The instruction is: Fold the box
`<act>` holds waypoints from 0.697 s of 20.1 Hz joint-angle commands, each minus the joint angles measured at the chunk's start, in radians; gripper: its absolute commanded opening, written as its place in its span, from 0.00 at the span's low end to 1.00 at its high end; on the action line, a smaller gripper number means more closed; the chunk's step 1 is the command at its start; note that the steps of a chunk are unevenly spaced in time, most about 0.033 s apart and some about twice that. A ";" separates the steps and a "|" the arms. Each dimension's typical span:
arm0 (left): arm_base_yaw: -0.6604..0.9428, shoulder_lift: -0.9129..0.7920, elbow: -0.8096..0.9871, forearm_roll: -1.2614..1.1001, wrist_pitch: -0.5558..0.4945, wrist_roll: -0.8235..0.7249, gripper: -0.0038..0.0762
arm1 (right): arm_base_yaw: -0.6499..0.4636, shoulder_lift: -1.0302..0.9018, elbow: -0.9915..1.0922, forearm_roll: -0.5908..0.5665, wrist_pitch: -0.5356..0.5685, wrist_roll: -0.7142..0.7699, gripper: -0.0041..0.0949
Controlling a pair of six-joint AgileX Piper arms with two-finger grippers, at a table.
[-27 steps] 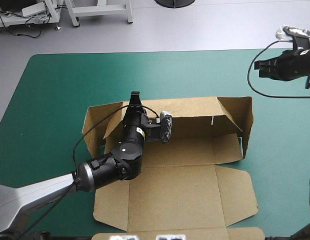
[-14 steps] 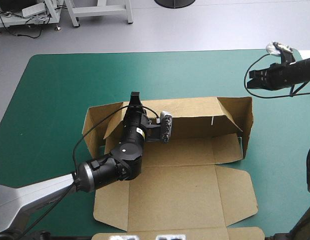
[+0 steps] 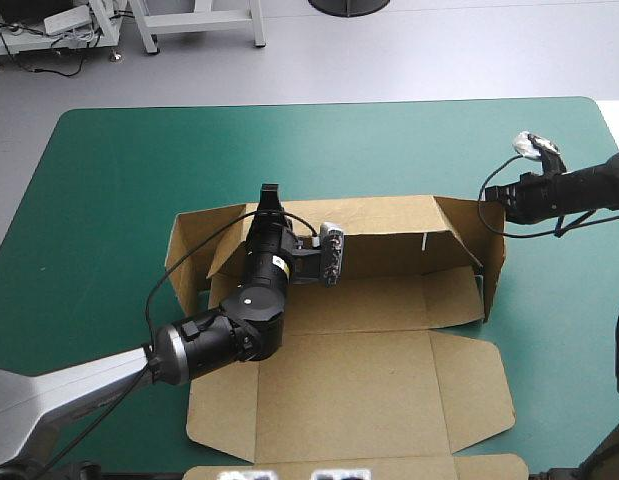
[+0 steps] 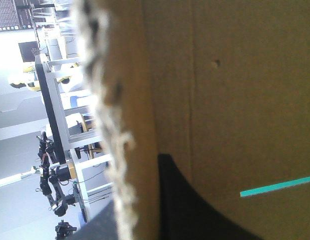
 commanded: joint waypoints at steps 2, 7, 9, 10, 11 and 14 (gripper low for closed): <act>-0.013 -0.028 -0.014 0.004 0.002 -0.003 0.04 | -0.003 -0.123 0.050 0.031 0.060 -0.057 0.02; -0.013 -0.028 -0.014 0.004 0.015 -0.007 0.04 | -0.003 -0.231 0.126 -0.042 0.060 -0.055 0.02; -0.013 -0.028 -0.014 0.004 0.015 -0.021 0.04 | -0.003 -0.256 0.150 -0.042 0.060 -0.053 0.02; -0.013 -0.028 -0.014 0.004 0.015 -0.042 0.04 | -0.003 -0.267 0.162 -0.042 0.060 -0.053 0.02; -0.013 -0.028 -0.014 0.004 0.012 -0.094 0.04 | -0.003 -0.276 0.177 -0.042 0.060 -0.053 0.02; -0.013 -0.028 -0.014 0.026 0.007 -0.167 0.04 | -0.003 -0.277 0.197 -0.044 0.060 -0.051 0.02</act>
